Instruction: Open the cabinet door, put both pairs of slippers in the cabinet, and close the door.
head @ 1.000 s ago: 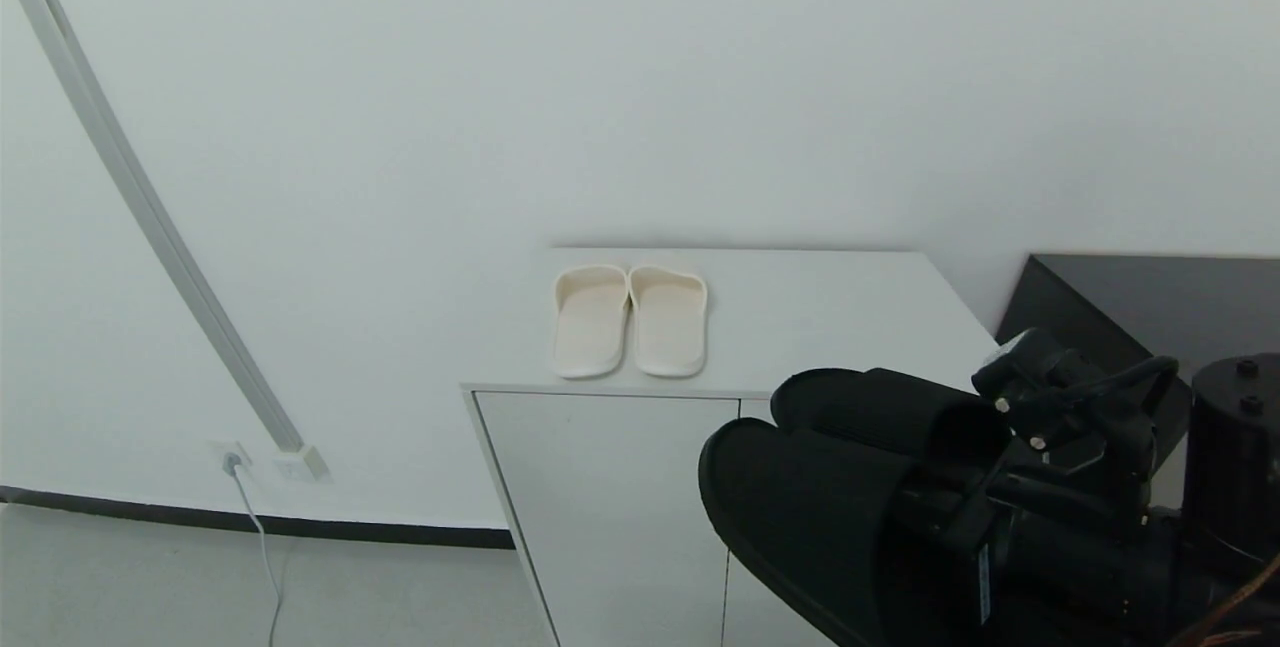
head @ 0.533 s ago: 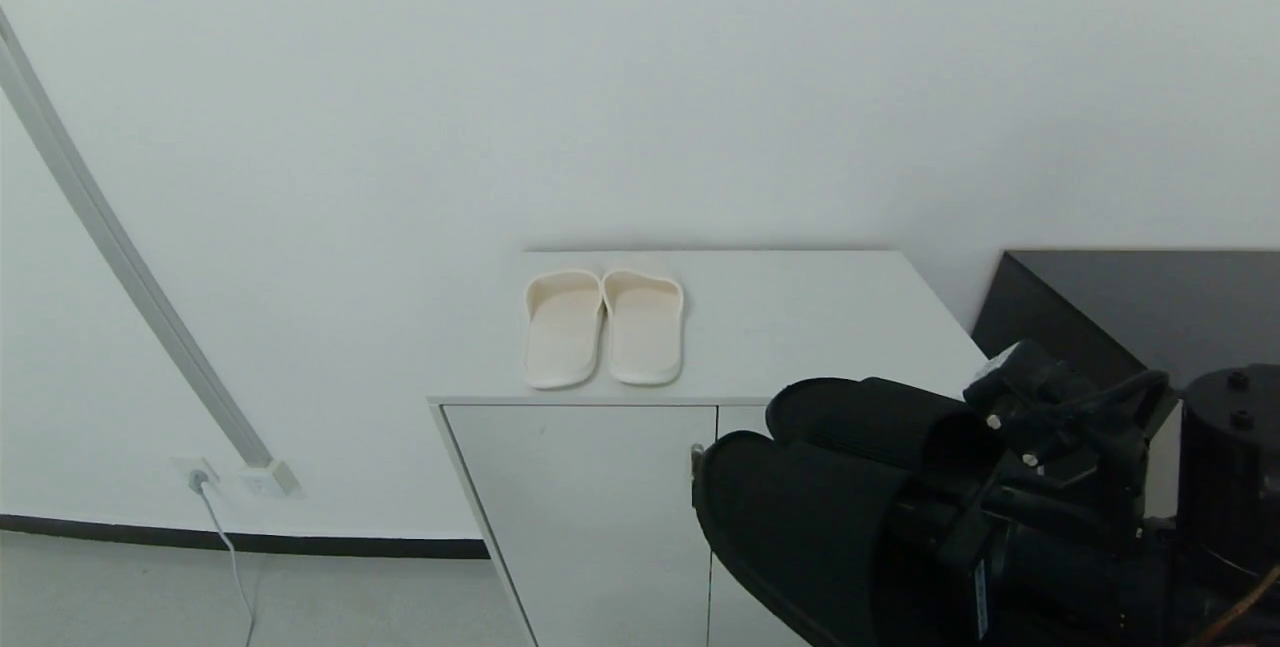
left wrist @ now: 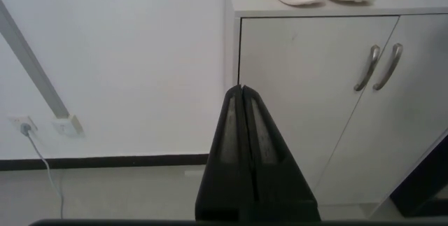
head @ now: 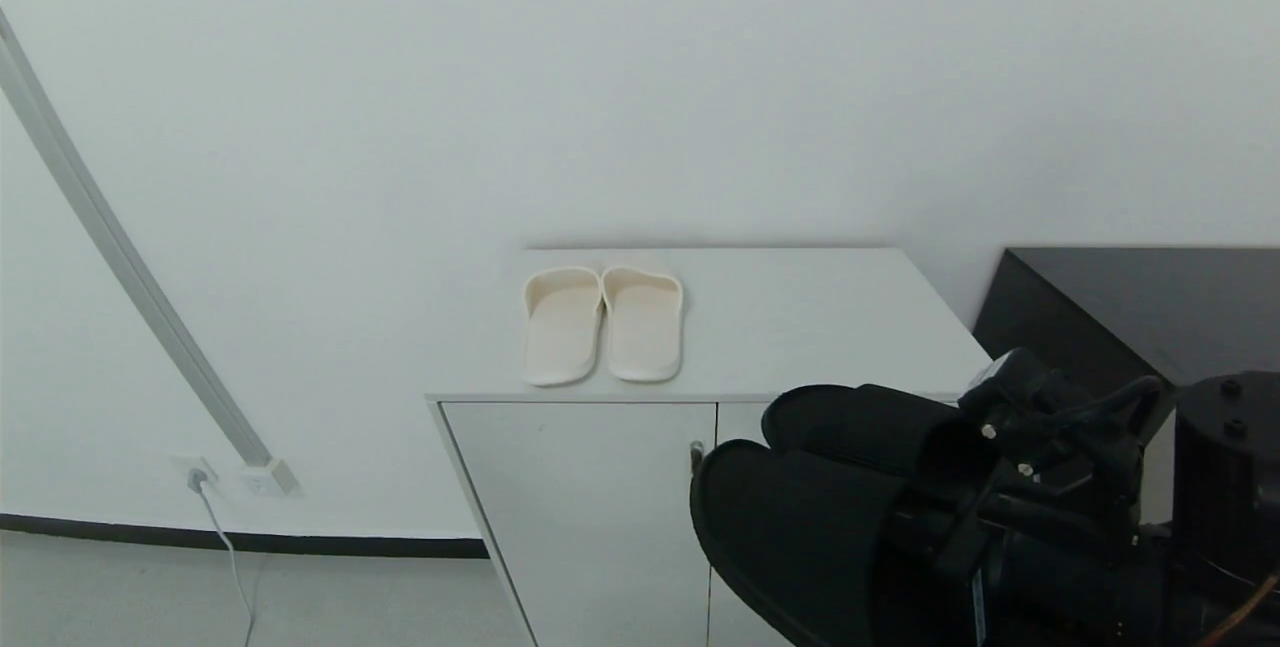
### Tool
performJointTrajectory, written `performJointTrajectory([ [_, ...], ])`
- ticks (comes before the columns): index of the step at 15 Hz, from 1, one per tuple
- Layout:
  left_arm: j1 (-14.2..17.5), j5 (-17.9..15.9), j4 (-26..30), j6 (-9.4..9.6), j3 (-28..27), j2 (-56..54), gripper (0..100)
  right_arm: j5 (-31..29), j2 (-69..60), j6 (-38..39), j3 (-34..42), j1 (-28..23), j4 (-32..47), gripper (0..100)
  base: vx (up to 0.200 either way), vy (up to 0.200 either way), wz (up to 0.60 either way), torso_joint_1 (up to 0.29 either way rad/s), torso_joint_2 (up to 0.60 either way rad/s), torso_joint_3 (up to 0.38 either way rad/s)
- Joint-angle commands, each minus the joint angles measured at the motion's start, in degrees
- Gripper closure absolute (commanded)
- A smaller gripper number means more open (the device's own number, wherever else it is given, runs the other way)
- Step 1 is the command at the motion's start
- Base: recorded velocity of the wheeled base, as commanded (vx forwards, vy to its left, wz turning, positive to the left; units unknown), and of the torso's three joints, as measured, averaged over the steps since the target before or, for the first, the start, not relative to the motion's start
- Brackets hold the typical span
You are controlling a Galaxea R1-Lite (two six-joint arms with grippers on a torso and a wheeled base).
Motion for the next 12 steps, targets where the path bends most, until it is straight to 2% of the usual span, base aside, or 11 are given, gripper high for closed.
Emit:
performJointTrajectory([
  [1, 0.0, 0.0, 0.0, 0.06, 0.0, 0.0, 100, 0.0, 0.2, 0.0, 0.1, 0.3, 0.0, 100, 0.000, 0.000, 0.00, -0.168, 0.39, 0.222],
  [7, 0.0, -0.1, 0.1, 0.06, 0.0, 0.0, 100, 0.0, 0.3, 0.1, 0.1, 0.2, 0.0, 100, 0.000, 0.000, 0.00, -0.207, 0.51, 0.301],
  [8, 0.0, -0.3, 0.1, 0.06, -0.1, 0.0, 0, 0.0, 0.3, 0.0, 0.2, 0.2, 0.0, 100, 0.000, 0.000, 0.00, -0.198, 0.52, 0.305],
  [12, 0.0, -0.2, 0.1, 0.06, 0.0, 0.0, 0, 0.1, 1.6, 0.1, 0.7, 0.2, -0.1, 100, 0.000, 0.000, 0.00, -0.194, 0.51, 0.312],
])
